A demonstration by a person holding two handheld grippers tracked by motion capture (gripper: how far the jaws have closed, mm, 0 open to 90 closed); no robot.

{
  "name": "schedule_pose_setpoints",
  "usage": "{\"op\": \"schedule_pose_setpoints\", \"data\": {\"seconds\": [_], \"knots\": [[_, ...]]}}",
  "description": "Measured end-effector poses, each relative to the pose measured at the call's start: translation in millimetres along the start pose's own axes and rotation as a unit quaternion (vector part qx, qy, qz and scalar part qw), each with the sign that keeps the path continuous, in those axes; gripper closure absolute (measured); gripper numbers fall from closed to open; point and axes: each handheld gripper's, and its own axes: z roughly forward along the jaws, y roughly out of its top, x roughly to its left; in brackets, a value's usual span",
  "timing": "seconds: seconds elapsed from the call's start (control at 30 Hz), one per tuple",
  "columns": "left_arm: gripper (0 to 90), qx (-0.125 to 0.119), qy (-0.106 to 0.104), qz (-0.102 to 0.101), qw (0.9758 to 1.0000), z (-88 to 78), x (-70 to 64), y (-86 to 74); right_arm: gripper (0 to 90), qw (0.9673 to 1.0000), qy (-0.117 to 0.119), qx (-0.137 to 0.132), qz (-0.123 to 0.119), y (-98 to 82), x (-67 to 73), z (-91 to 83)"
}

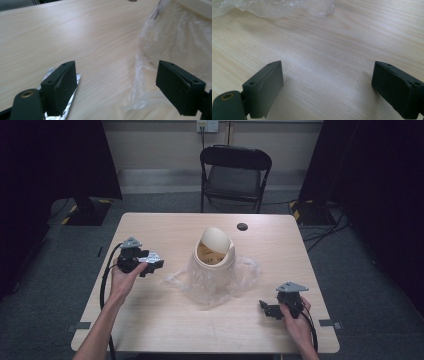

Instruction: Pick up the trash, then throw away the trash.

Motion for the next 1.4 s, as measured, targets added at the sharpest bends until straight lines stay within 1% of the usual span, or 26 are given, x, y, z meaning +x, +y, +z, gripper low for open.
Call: {"op": "schedule_pose_setpoints", "data": {"seconds": [0.03, 0.07, 0.13, 0.2, 0.27, 0.3, 0.37, 0.4, 0.47, 0.53, 0.57, 0.6, 0.67, 0.73, 0.8, 0.83, 0.87, 0.9, 0.93, 1.03, 1.2, 1.23, 1.27, 1.33, 1.37, 1.4], "knots": [[16.4, 0.0, 0.0, 0.0, 1.0, 0.0, 0.0, 0.0, 9.6, 1.0, 0.0, 0.0, 0.0, 0.0, 0.0, 0.0], [16.4, 0.006, 0.003, -0.002, 1.0, -0.9, 5.0, -3.2, 9.6, 1.0, 0.0, 0.0, 0.0, 0.0, 0.0, 0.0], [17.7, -0.002, 0.027, -0.002, 0.9996, -2.9, 12.8, -9.5, 9.6, 1.0, 0.0, 0.0, 0.0, 0.0, 0.0, 0.0], [21.2, -0.005, 0.033, -0.005, 0.9994, -2.5, 23.1, -15.7, 9.6, 1.0, -0.001, 0.0, 0.0, 0.0, 0.0, 0.0], [21.2, 0.005, 0.037, -0.007, 0.9993, 0.3, 31.9, -20.4, 9.5, 1.0, 0.0, 0.001, 0.001, 0.0, 0.1, -0.1], [21.3, 0.008, 0.039, -0.006, 0.9992, 2.0, 35.2, -21.7, 9.6, 1.0, 0.0, 0.0, 0.001, 0.0, 0.1, -0.1], [21.3, 0.009, 0.051, 0.002, 0.9986, 6.6, 42.7, -23.7, 9.5, 1.0, 0.0, 0.001, 0.001, 0.1, 0.1, -0.1], [21.2, 0.012, 0.054, 0.006, 0.9984, 10.9, 47.8, -22.3, 9.5, 1.0, 0.0, 0.001, 0.001, 0.1, 0.1, -0.1], [21.1, 0.017, 0.055, 0.006, 0.9983, 13.9, 50.1, -20.9, 9.5, 1.0, 0.0, 0.001, 0.001, 0.1, 0.0, -0.1], [21.1, 0.008, 0.062, 0.007, 0.998, 19.6, 54.3, -21.1, 9.5, 1.0, 0.001, 0.001, 0.001, 0.1, 0.0, -0.1], [21.2, 0.009, 0.06, 0.004, 0.9982, 23.0, 56.5, -22.5, 9.5, 1.0, 0.001, 0.001, 0.001, 0.1, 0.0, -0.1], [21.1, 0.019, 0.057, 0.002, 0.9982, 27.1, 58.8, -25.0, 9.5, 1.0, 0.001, 0.001, 0.001, 0.1, 0.0, -0.1], [21.1, 0.041, 0.059, 0.006, 0.9974, 34.2, 61.1, -29.8, 9.5, 1.0, 0.001, 0.001, 0.001, 0.1, 0.0, -0.1], [21.0, 0.051, 0.057, 0.003, 0.997, 37.8, 63.2, -33.4, 9.3, 1.0, 0.003, 0.001, -0.001, -0.1, -0.4, -0.1], [20.8, 0.048, 0.051, -0.006, 0.9975, 39.3, 64.7, -35.7, 9.3, 1.0, 0.003, 0.0, -0.002, -0.1, -0.6, -0.1], [20.8, 0.048, 0.054, -0.003, 0.9974, 40.0, 65.4, -36.0, 9.3, 1.0, 0.003, 0.0, -0.003, -0.1, -0.6, 0.0], [20.8, 0.05, 0.056, -0.007, 0.9972, 41.9, 65.5, -36.8, 9.3, 1.0, 0.003, 0.0, -0.003, -0.1, -0.6, 0.0], [20.8, 0.052, 0.05, -0.003, 0.9974, 44.2, 65.5, -37.7, 9.3, 1.0, 0.003, 0.0, -0.003, -0.1, -0.7, 0.0], [20.2, 0.054, 0.06, 0.012, 0.9967, 46.0, 64.0, -37.6, 9.4, 1.0, 0.003, 0.0, -0.003, -0.1, -0.6, 0.0], [20.8, 0.064, 0.076, 0.032, 0.9946, 48.8, 61.2, -36.0, 9.5, 1.0, 0.002, 0.0, -0.003, -0.1, -0.3, -0.1], [20.2, 0.056, 0.077, 0.027, 0.9951, 49.3, 60.5, -37.6, 9.4, 1.0, 0.003, 0.001, -0.002, -0.1, -0.4, -0.2], [20.2, 0.056, 0.076, 0.034, 0.995, 48.6, 61.3, -38.2, 9.4, 1.0, 0.003, 0.001, -0.002, -0.1, -0.3, -0.2], [20.2, 0.052, 0.076, 0.032, 0.9952, 48.5, 61.3, -39.0, 9.4, 1.0, 0.003, 0.0, -0.003, -0.1, -0.5, -0.1], [21.5, 0.052, 0.075, 0.032, 0.9954, 47.7, 61.8, -39.1, 9.5, 1.0, 0.003, 0.0, -0.002, -0.1, -0.2, -0.1], [24.3, 0.055, 0.072, 0.034, 0.9953, 46.0, 62.2, -38.6, 9.7, 1.0, 0.002, 0.0, -0.002, -0.1, -0.1, -0.2], [33.5, 0.053, 0.071, 0.037, 0.9954, 44.1, 63.2, -38.6, 9.7, 1.0, 0.002, 0.0, -0.002, -0.1, -0.1, -0.2]]}}
